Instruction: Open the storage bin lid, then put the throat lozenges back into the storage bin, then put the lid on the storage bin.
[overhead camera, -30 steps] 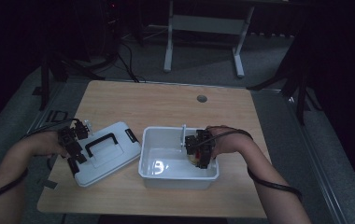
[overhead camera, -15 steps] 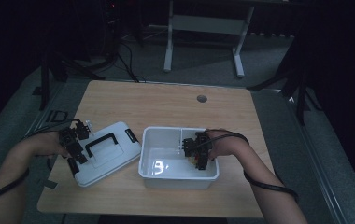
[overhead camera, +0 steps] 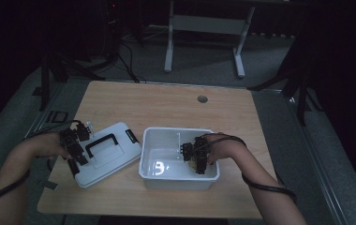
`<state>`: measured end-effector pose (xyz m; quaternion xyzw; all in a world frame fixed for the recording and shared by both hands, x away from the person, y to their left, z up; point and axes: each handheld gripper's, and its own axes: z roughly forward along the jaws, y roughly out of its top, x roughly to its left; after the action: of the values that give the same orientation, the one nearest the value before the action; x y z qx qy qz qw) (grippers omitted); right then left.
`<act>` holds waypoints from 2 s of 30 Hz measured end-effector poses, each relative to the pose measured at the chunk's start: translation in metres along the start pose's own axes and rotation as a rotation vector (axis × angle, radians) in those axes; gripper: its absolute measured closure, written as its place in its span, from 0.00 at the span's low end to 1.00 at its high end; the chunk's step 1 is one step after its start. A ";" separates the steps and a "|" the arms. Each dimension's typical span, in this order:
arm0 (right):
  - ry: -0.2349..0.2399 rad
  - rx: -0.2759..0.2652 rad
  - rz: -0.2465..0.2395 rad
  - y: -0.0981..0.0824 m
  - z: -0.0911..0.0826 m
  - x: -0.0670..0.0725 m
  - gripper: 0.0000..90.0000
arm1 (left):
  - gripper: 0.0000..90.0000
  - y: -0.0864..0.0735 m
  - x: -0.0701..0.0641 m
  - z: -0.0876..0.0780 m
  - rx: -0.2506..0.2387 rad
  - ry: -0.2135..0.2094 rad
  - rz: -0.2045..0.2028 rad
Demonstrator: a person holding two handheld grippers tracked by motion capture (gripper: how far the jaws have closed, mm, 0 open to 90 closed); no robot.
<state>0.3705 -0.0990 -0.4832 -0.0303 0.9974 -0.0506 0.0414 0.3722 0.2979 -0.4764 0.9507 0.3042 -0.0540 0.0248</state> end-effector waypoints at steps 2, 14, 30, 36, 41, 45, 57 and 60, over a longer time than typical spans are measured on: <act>0.012 0.016 0.003 0.001 0.001 0.001 0.22 | 0.45 0.000 0.000 0.000 0.001 0.000 0.000; 0.029 0.017 0.019 0.002 -0.002 -0.001 0.19 | 0.45 -0.001 0.000 -0.001 0.000 -0.001 -0.002; 0.017 -0.105 0.026 -0.008 -0.041 0.001 0.14 | 0.45 0.004 -0.001 -0.007 0.001 0.014 0.007; -0.003 -0.136 0.020 -0.018 -0.059 0.003 0.13 | 0.42 0.003 0.001 -0.008 -0.007 0.017 -0.013; -0.044 -0.183 0.045 -0.037 -0.080 0.001 0.15 | 0.41 0.004 0.001 -0.008 -0.017 0.013 -0.020; -0.063 -0.187 0.067 -0.055 -0.092 0.001 0.15 | 0.38 0.003 0.001 -0.007 -0.008 -0.006 -0.014; -0.071 -0.179 0.172 -0.111 -0.095 0.007 0.15 | 0.38 0.005 0.001 -0.009 -0.024 0.009 -0.022; -0.058 -0.173 0.199 -0.128 -0.083 0.010 0.15 | 0.38 0.007 0.001 -0.008 -0.022 0.012 -0.031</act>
<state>0.3606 -0.2182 -0.3888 0.0638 0.9945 0.0408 0.0725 0.3774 0.2934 -0.4683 0.9459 0.3196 -0.0455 0.0329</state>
